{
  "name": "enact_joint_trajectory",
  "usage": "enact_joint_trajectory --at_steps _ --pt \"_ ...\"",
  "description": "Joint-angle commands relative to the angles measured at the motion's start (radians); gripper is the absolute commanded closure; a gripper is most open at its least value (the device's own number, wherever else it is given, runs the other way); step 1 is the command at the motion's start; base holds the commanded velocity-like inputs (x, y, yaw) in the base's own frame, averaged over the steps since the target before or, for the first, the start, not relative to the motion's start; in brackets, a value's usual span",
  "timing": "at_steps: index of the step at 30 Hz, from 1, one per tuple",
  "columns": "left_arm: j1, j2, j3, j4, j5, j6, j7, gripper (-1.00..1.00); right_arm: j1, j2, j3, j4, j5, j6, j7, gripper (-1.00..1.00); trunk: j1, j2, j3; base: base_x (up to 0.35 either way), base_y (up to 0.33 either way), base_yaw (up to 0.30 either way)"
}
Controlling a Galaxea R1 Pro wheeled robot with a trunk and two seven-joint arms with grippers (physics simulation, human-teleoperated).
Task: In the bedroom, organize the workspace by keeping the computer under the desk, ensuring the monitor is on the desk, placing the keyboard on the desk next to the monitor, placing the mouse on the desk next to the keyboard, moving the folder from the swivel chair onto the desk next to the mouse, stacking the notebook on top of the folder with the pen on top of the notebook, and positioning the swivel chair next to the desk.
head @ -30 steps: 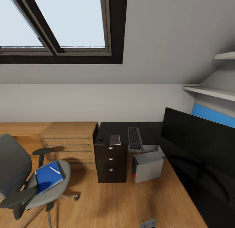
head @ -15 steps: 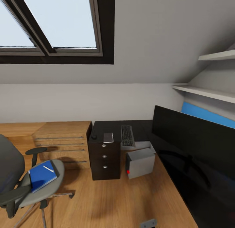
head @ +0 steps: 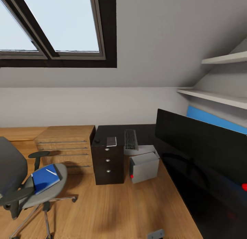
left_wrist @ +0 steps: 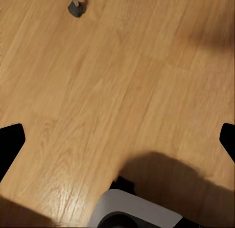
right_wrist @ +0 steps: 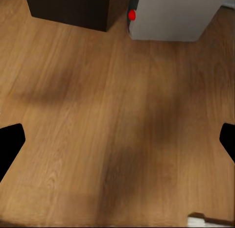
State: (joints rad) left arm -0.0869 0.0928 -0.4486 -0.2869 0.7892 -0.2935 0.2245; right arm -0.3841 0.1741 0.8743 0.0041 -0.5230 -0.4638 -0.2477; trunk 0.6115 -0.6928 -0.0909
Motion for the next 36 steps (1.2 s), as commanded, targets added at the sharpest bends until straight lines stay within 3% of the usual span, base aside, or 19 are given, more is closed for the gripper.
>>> enact_joint_trajectory --at_steps 1,24,36 --pt "-0.001 0.001 -0.009 -0.001 0.005 -0.003 0.007 -1.0 -0.001 0.0 0.009 0.001 -0.006 -0.002 -0.004 -1.0 0.0 -0.002 -0.002 -0.322 -0.078 0.0" --pt "-0.001 0.001 -0.009 -0.001 0.005 -0.003 0.007 -1.0 0.0 0.0 0.009 0.002 -0.006 -0.002 -0.004 -1.0 0.0 -0.002 -0.002 -0.315 -0.029 -0.006" --pt "-0.001 0.001 -0.008 -0.001 0.005 -0.003 0.009 -1.0 0.001 0.0 0.009 0.002 -0.005 -0.002 -0.004 -1.0 -0.046 0.082 0.036 -0.015 -0.004 0.0"
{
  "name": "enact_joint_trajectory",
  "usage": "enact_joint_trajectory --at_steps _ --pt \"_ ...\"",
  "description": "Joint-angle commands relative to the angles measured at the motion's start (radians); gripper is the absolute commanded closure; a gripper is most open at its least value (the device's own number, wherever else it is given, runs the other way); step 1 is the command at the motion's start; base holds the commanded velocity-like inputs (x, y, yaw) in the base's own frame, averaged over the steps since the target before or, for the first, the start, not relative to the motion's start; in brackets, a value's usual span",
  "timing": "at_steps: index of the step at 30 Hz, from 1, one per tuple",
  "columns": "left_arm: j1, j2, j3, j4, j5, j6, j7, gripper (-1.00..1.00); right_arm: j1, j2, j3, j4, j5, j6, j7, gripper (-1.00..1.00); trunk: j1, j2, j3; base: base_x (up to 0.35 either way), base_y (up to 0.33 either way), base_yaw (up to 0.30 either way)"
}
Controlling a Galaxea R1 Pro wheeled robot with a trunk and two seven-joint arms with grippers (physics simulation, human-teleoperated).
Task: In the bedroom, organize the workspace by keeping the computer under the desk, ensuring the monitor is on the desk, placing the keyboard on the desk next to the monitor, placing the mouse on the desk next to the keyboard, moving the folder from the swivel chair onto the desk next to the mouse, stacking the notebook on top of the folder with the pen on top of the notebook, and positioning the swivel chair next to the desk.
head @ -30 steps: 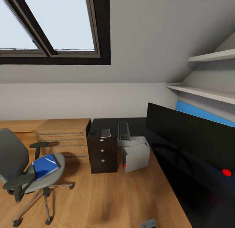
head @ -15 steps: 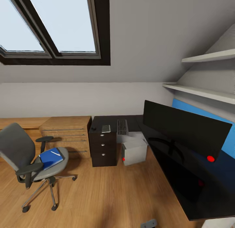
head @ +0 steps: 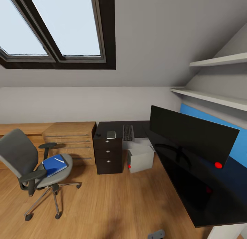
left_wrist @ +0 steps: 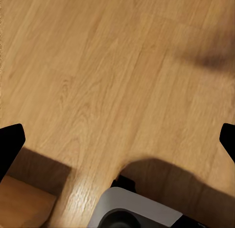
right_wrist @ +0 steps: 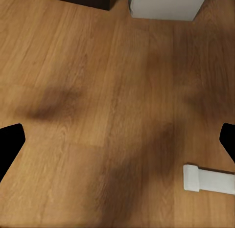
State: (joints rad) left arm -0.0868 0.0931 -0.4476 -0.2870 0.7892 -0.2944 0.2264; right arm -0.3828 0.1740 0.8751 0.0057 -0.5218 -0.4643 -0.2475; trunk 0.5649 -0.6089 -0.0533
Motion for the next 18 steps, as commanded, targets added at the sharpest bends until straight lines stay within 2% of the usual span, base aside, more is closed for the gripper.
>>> enact_joint_trajectory --at_steps 1,12,14,15,16,18 --pt "-0.001 0.001 -0.007 -0.001 0.007 -0.003 0.013 -1.0 0.001 0.0 0.009 0.0 -0.004 -0.002 -0.004 -1.0 -0.004 0.006 0.001 0.0 0.0 0.0" --pt "-0.001 0.0 -0.004 -0.001 0.007 -0.014 0.014 -1.0 0.001 0.0 0.009 0.0 -0.003 -0.002 -0.003 -1.0 -0.046 0.083 0.036 0.0 0.0 0.0" --pt "-0.001 0.0 -0.002 -0.001 0.009 -0.052 0.015 -1.0 0.001 0.0 0.01 0.0 -0.002 -0.003 -0.003 -1.0 -0.053 0.097 0.042 0.0 0.0 0.0" --pt "-0.001 0.0 -0.001 -0.001 0.011 -0.092 0.015 -1.0 0.002 0.0 0.01 0.0 -0.001 -0.009 -0.003 -1.0 -0.057 0.104 0.045 0.0 0.0 0.0" --pt "-0.001 0.0 0.0 -0.001 0.013 -0.141 0.016 -1.0 0.011 0.0 0.01 0.0 0.001 -0.059 -0.003 -1.0 -0.061 0.111 0.048 0.0 0.0 0.0" --pt "-0.001 0.0 0.0 -0.001 0.014 -0.154 0.016 -1.0 0.014 0.0 0.01 0.0 0.001 -0.083 -0.003 -1.0 -0.069 0.125 0.055 0.0 0.0 0.0"
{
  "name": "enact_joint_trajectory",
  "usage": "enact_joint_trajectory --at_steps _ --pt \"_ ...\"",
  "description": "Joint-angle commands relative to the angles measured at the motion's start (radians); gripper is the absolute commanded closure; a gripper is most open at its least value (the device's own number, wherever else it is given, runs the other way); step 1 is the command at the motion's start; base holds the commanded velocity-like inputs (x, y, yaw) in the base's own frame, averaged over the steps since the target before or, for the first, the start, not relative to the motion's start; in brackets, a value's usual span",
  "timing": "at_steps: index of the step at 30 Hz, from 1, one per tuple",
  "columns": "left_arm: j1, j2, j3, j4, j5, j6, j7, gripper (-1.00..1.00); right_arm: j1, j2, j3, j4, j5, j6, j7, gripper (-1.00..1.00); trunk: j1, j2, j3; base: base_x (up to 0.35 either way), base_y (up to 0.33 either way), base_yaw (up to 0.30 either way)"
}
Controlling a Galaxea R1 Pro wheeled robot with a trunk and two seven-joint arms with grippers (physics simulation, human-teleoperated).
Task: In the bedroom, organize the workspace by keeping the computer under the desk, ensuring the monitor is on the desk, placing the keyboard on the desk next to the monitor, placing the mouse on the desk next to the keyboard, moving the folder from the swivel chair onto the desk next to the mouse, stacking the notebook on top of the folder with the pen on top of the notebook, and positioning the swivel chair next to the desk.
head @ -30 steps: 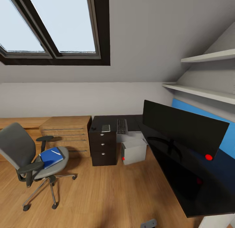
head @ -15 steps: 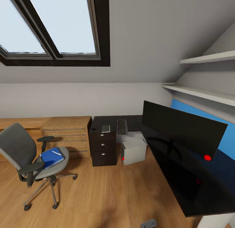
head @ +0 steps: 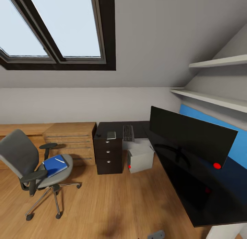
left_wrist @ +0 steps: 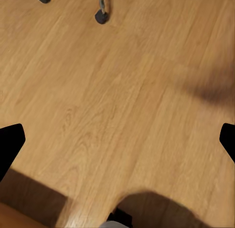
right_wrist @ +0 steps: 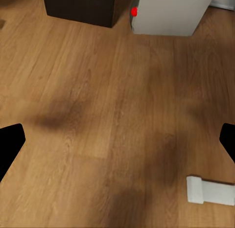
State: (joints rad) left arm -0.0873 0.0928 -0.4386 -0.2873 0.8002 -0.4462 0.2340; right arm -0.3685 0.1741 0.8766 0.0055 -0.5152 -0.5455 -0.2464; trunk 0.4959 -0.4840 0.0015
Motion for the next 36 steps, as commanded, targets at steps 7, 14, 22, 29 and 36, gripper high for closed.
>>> enact_joint_trajectory --at_steps 7,14,22,29,36 --pt "0.0 0.001 -0.008 -0.001 0.003 -0.014 0.008 -1.0 0.003 0.0 0.009 0.001 -0.005 -0.023 -0.005 -1.0 -0.027 0.049 0.022 0.0 0.0 0.0" --pt "0.0 0.001 -0.008 -0.001 0.004 -0.019 0.009 -1.0 0.003 0.0 0.009 0.001 -0.005 -0.027 -0.005 -1.0 -0.046 0.084 0.038 0.0 0.0 0.0" --pt "0.0 0.0 -0.008 -0.001 0.004 -0.051 0.008 -1.0 0.003 0.0 0.009 0.001 -0.006 -0.027 -0.005 -1.0 -0.046 0.084 0.038 0.0 0.0 0.0" --pt "0.0 0.0 -0.008 -0.001 0.004 -0.052 0.008 -1.0 0.003 0.0 0.009 0.001 -0.005 -0.027 -0.005 -1.0 -0.046 0.084 0.038 0.0 0.0 0.0" --pt "0.0 -0.001 -0.008 -0.001 0.004 -0.052 0.008 -1.0 0.003 0.0 0.009 0.001 -0.005 -0.027 -0.005 -1.0 -0.046 0.084 0.038 0.0 0.0 0.0"
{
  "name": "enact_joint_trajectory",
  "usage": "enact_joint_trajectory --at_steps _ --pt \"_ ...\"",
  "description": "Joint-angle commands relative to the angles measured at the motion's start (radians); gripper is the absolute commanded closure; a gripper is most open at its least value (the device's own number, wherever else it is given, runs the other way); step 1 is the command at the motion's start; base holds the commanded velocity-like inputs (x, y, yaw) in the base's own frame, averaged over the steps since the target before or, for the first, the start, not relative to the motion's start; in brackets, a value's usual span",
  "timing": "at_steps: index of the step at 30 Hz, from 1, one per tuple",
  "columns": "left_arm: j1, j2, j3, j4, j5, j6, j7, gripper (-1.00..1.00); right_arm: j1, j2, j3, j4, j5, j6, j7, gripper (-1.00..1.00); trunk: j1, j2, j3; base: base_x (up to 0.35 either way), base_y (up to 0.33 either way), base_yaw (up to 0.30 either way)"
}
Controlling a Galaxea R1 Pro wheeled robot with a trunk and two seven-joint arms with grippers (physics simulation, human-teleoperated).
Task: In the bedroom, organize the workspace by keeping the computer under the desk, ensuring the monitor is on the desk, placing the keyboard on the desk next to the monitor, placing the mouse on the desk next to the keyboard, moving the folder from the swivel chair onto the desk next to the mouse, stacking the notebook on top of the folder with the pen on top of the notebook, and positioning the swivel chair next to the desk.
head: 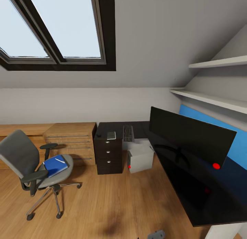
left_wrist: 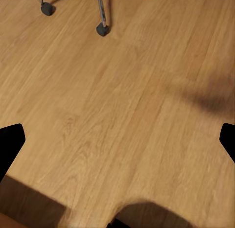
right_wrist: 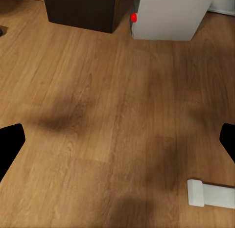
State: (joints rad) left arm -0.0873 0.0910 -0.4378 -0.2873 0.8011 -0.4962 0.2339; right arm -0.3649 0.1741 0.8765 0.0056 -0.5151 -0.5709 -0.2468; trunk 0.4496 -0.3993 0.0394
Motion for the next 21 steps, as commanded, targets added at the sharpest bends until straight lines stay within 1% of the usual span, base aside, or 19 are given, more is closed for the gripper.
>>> enact_joint_trajectory --at_steps 1,3,5,8,12,15,16,17,20,21 --pt "0.0 0.0 -0.009 -0.001 0.003 -0.002 0.008 -1.0 0.0 0.0 0.009 0.001 -0.005 -0.001 -0.005 -1.0 0.0 -0.001 0.0 0.0 0.0 0.0" --pt "0.0 -0.001 -0.009 0.002 0.003 -0.001 0.008 -1.0 0.0 0.0 0.008 0.0 -0.005 -0.002 -0.005 -1.0 0.0 -0.001 0.0 0.0 0.0 0.0" --pt "0.0 -0.013 -0.013 0.032 0.003 0.005 0.008 -1.0 0.0 0.0 0.012 -0.01 -0.002 -0.007 -0.008 -1.0 0.0 -0.001 0.0 0.0 0.0 0.0" --pt "0.0 -0.018 -0.013 0.041 0.003 0.006 0.008 -1.0 0.0 0.0 0.011 -0.018 -0.001 -0.008 -0.011 -1.0 0.0 -0.001 0.0 0.0 0.0 0.0" --pt "0.0 -0.022 -0.013 0.047 0.003 0.007 0.008 -1.0 0.0 0.0 0.008 -0.076 -0.001 -0.01 -0.013 -1.0 0.0 -0.001 0.0 0.0 0.0 0.0" --pt "0.0 -0.024 -0.013 0.049 0.003 0.008 0.007 -1.0 -0.001 0.0 0.004 -0.158 -0.002 -0.012 -0.017 -1.0 0.0 -0.001 0.0 0.0 0.0 0.0" --pt "0.0 -0.024 -0.012 0.05 0.003 0.008 0.007 -1.0 -0.001 0.0 0.002 -0.217 -0.003 -0.012 -0.026 -1.0 0.0 -0.001 0.0 0.0 0.0 0.0" --pt "0.0 -0.025 -0.011 0.051 0.003 0.008 0.006 -1.0 -0.005 -0.024 -0.002 -0.355 -0.004 -0.011 -0.09 -1.0 0.0 -0.001 0.0 0.0 0.0 0.0" --pt "0.0 -0.025 -0.01 0.051 0.002 0.008 0.006 -1.0 -0.012 -0.033 -0.004 -0.424 -0.005 -0.007 -0.144 -1.0 0.0 -0.001 0.0 0.0 0.0 0.0" --pt "0.0 -0.025 -0.009 0.051 0.002 0.008 0.005 -1.0 -0.023 -0.038 -0.004 -0.464 -0.005 -0.005 -0.181 -1.0 0.0 -0.001 0.0 0.0 0.0 0.0"
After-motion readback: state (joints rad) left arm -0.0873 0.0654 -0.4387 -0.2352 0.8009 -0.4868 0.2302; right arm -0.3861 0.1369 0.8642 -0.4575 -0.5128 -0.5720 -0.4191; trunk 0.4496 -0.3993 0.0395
